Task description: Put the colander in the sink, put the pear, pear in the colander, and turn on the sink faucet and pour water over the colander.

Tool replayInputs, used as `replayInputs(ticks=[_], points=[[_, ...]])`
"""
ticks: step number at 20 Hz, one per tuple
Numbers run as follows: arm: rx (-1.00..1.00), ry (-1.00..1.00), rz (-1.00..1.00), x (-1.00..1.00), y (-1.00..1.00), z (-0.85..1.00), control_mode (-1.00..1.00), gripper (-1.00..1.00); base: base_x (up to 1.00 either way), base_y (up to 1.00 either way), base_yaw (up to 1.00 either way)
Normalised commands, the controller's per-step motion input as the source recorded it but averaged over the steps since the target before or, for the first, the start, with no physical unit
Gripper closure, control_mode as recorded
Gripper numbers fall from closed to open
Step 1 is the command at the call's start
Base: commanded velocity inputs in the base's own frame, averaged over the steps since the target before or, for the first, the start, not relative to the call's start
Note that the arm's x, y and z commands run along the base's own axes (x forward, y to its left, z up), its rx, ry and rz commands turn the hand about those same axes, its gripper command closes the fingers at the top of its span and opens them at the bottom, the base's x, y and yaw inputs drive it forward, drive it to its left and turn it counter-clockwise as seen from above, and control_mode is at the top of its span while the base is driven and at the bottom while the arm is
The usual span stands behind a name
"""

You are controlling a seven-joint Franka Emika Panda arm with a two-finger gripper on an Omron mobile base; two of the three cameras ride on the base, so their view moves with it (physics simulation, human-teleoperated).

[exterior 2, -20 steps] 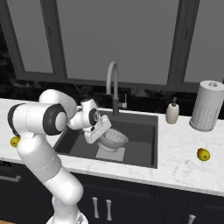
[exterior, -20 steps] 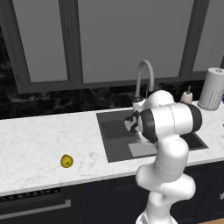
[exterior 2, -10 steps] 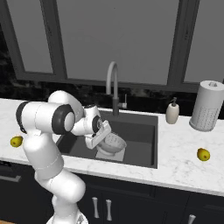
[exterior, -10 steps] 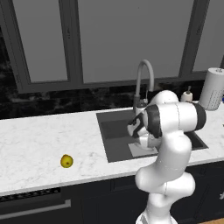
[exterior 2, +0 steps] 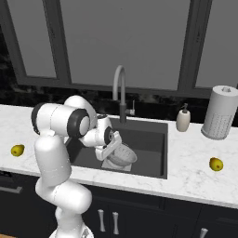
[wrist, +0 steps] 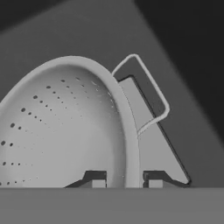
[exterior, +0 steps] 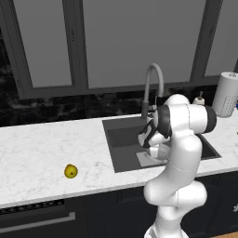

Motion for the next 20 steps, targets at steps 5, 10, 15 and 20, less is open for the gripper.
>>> replayInputs(ticks=[5, 10, 15, 20], points=[[-0.05, -0.22, -0.41, 0.08, 0.44, -0.48, -1.00, 1.00, 0.00, 0.00, 0.00], [-0.06, -0.17, -0.52, 0.00, 0.23, -0.55, -1.00, 1.00, 0.00, 0.00, 0.00], [-0.06, -0.16, -0.50, 0.00, 0.63, -0.52, -1.00, -1.00, 0.00, 0.00, 0.00], [0.00, -0.15, -0.46, -0.06, 0.87, -0.22, -1.00, -1.00, 0.00, 0.00, 0.00]])
